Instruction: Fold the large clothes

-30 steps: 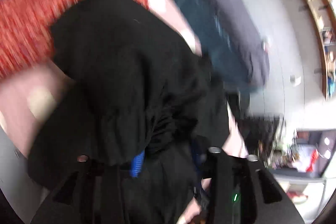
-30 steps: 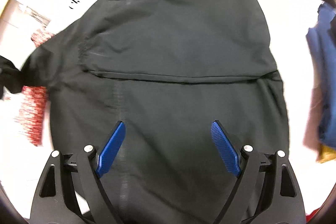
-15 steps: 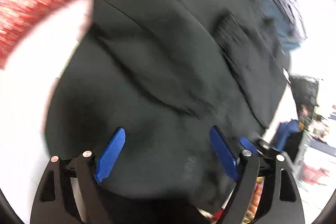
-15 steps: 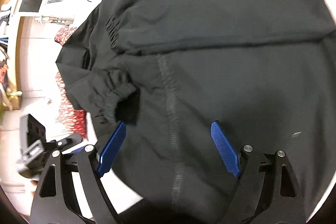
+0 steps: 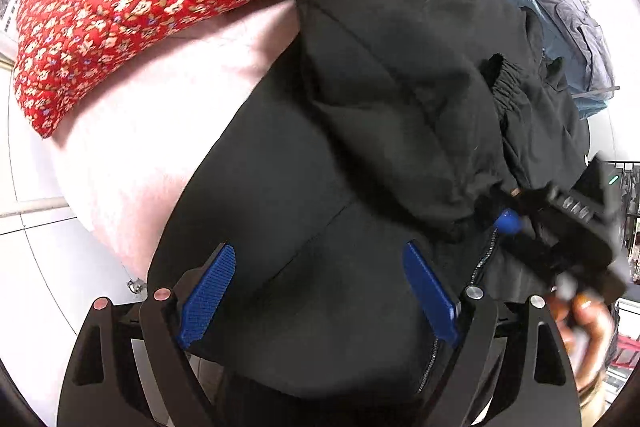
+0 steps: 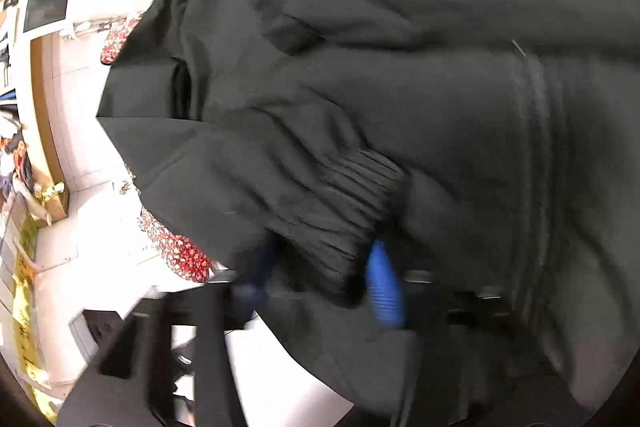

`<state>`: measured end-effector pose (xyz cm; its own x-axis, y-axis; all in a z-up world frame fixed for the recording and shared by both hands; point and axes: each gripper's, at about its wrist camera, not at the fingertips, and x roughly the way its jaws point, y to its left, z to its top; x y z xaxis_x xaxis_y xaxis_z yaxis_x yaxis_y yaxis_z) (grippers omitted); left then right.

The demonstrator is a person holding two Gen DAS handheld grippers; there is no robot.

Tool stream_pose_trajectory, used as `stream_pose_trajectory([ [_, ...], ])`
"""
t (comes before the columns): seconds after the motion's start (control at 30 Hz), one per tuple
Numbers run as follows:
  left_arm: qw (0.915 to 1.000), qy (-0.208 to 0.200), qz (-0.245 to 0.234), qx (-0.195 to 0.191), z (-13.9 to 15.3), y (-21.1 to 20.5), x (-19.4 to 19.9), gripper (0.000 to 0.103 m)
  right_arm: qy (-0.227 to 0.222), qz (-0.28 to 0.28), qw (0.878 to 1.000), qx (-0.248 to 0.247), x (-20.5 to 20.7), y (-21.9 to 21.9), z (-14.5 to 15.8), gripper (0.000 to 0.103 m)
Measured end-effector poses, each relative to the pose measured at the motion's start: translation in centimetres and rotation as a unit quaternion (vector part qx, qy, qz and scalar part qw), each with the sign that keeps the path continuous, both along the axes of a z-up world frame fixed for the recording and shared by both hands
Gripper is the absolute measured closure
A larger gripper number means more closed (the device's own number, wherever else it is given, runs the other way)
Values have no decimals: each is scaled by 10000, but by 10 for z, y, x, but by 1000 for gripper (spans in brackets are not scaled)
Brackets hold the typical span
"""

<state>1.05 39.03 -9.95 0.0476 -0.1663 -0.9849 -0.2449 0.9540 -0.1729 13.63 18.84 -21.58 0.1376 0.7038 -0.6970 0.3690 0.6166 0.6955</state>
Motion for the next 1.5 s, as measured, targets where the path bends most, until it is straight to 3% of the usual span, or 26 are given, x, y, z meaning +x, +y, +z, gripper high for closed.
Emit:
stream_pose_trajectory([
  [0.1, 9999, -71, 112, 30, 5, 9, -3, 19, -994, 360, 9927, -584, 34, 5, 65, 94],
  [0.2, 9995, -201, 237, 6, 14, 18, 0, 19, -2221, 615, 9650, -1253, 69, 6, 159, 95],
  [0.23, 9993, -257, 256, -6, 17, 19, 2, 19, -2669, 725, 9489, -1519, 77, 8, 193, 95],
  [0.27, 9993, -291, 250, -13, 18, 18, 5, 19, -3325, 939, 9173, -1977, 83, 13, 241, 95],
  [0.3, 9992, -316, 229, -17, 20, 16, 7, 19, -3692, 1049, 8949, -2277, 84, 18, 268, 95],
  [0.37, 9990, -398, 182, -23, 24, 12, 12, 19, -4502, 1195, 8354, -2918, 78, 22, 332, 95],
  [0.4, 9988, -461, 158, -28, 27, 9, 13, 19, -4741, 1235, 8155, -3080, 76, 22, 354, 95],
  [0.5, 9987, -499, 86, -58, 26, -5, 23, 19, -5101, 1526, 7720, -3472, 68, 21, 386, 95],
  [0.57, 9989, -468, 26, -73, 23, -13, 26, 19, -4965, 1886, 7550, -3847, 65, 17, 371, 95],
  [0.6, 9989, -461, 11, -77, 22, -15, 27, 19, -4784, 2033, 7548, -4002, 65, 13, 354, 95],
  [0.67, 9989, -458, -11, -85, 17, -23, 30, 19, -4328, 2283, 7720, -4058, 65, -5, 306, 95],
  [0.73, 9991, -421, -36, -17, 13, -24, 31, 19, -3906, 2547, 7788, -4196, 62, -21, 259, 95],
  [0.9, 9995, -309, -52, 49, -1, -36, 38, 19, -2428, 3363, 7930, -4462, 21, -72, 112, 95],
  [0.93, 9995, -292, -72, 72, -3, -37, 39, 19, -2312, 3390, 7953, -4462, 14, -78, 98, 95],
  [1.0, 9996, -250, -124, 101, -5, -38, 37, 19, -2038, 3313, 8132, -4330, 0, -92, 72, 95],
  [1.13, 9991, -220, -327, 142, -11, -53, 41, 19, -1832, 2738, 8586, -3929, -8, -119, 58, 95],
  [1.17, 9989, -225, -374, 158, -12, -56, 43, 19, -1671, 2483, 8795, -3700, -6, -126, 51, 93],
  [1.2, 9987, -226, -411, 175, -16, -56, 47, 19, -1523, 2313, 8928, -3553, -9, -130, 41, 91],
  [1.27, 9984, -226, -491, 165, -20, -64, 53, 19, -1257, 1681, 9217, -3262, -10, -148, 33, 78],
  [1.33, 9980, -240, -557, 183, -21, -71, 58, 19, -1184, 752, 9522, -2712, -18, -171, 35, 55],
  [1.37, 9977, -250, -589, 207, -22, -74, 61, 19, -1184, 752, 9522, -2712, -18, -171, 35, 42],
  [1.4, 9976, -253, -602, 217, -22, -78, 63, 19, -1202, 95, 9669, -2250, -26, -188, 37, 39],
  [1.43, 9975, -262, -617, 219, -23, -80, 66, 19, -1204, -419, 9734, -1905, -35, -200, 39, 36],
  [1.5, 9973, -264, -642, 250, -25, -84, 74, 18, -1099, -1259, 9774, -1294, -52, -222, 36, 36],
])
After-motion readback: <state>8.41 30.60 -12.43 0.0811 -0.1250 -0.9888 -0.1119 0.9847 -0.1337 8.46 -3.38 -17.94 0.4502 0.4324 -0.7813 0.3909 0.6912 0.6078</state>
